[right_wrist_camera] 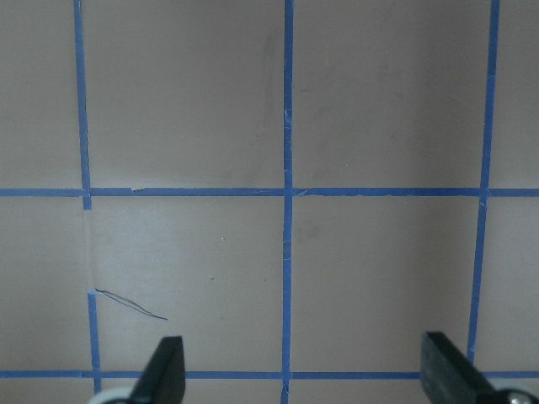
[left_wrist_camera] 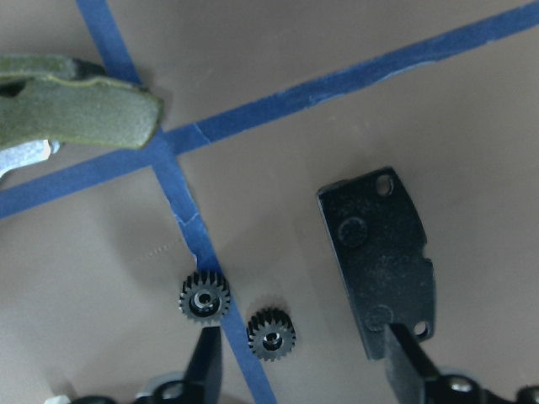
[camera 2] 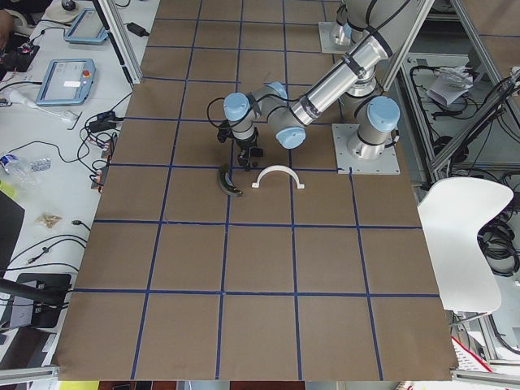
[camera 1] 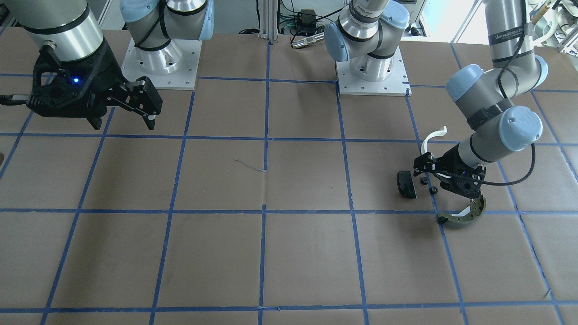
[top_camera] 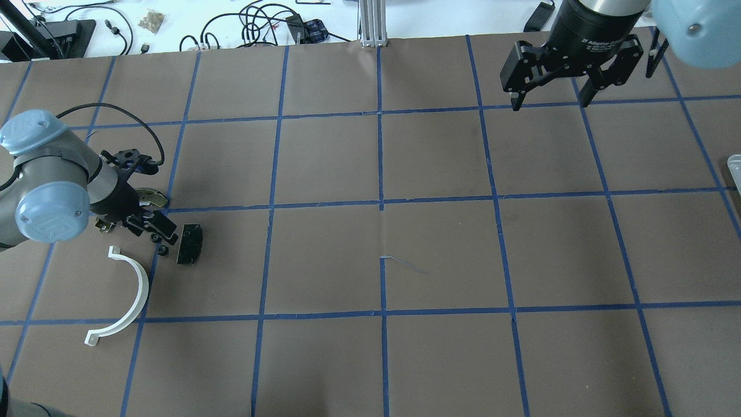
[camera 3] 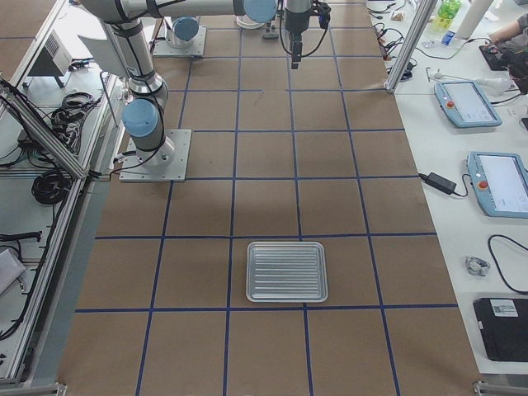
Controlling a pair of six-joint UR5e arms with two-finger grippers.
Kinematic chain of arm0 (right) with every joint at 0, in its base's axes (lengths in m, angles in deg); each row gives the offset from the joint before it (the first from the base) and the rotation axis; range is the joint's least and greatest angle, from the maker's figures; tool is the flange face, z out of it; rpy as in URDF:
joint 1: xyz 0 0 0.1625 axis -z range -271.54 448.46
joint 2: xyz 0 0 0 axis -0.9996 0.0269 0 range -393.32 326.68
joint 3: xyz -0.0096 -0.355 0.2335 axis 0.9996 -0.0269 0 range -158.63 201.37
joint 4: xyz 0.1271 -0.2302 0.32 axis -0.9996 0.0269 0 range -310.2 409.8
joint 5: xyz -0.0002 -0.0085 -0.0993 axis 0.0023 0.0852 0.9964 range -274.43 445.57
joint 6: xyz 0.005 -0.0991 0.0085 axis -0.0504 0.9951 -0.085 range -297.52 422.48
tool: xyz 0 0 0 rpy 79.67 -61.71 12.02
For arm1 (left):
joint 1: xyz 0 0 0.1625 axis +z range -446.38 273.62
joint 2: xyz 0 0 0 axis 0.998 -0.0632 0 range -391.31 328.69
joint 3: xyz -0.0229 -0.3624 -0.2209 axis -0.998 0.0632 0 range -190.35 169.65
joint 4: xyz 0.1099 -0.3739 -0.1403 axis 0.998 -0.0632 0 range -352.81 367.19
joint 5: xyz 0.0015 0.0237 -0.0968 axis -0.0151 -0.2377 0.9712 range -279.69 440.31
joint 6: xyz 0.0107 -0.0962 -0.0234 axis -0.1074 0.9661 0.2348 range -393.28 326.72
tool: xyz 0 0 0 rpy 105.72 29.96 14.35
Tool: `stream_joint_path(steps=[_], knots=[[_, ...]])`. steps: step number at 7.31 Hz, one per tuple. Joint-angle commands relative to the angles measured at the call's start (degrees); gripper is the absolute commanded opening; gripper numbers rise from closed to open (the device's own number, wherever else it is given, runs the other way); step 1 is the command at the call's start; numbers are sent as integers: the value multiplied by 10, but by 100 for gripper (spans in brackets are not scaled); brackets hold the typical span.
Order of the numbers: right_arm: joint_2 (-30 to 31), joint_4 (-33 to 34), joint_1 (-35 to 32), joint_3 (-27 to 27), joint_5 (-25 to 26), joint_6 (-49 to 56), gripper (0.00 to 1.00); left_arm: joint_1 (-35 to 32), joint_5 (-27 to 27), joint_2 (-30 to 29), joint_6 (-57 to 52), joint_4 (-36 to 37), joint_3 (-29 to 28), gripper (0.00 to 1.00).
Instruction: Place bearing gear from tray to pile
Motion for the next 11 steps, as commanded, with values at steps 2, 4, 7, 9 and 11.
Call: stream_joint_path(steps=[2,4,7,9,11], knots=[[0,0,0,0,0,0,100,-94,-6,34,150,-221,-165,100],[0,1,0,0,0,0,100,-177,-1,46,289,-377,-303,100],[0,2,0,0,0,0,100,-258,0,81,387,-426,-353,100],[0,2,1,0,0,0,100,-287,-6,99,386,-404,-327,98],[0,2,1,0,0,0,100,-289,-5,121,382,-323,-298,100]])
